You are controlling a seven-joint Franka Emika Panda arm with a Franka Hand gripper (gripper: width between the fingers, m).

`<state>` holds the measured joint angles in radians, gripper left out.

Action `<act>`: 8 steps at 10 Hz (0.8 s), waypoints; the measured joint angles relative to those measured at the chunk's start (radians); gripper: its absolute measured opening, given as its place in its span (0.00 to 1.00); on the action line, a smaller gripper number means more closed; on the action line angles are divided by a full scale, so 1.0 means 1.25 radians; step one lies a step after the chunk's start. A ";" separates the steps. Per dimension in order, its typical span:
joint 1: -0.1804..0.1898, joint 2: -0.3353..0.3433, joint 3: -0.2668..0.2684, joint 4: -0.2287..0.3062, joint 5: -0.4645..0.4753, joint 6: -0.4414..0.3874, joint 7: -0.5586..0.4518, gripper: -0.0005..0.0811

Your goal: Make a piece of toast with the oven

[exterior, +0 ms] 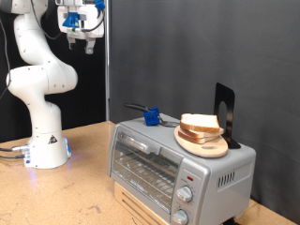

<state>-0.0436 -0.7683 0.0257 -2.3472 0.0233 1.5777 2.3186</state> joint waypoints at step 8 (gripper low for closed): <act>0.122 -0.058 -0.084 -0.030 0.011 0.058 -0.542 0.84</act>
<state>0.1092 -0.8412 -0.0789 -2.3851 0.0366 1.6500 1.6406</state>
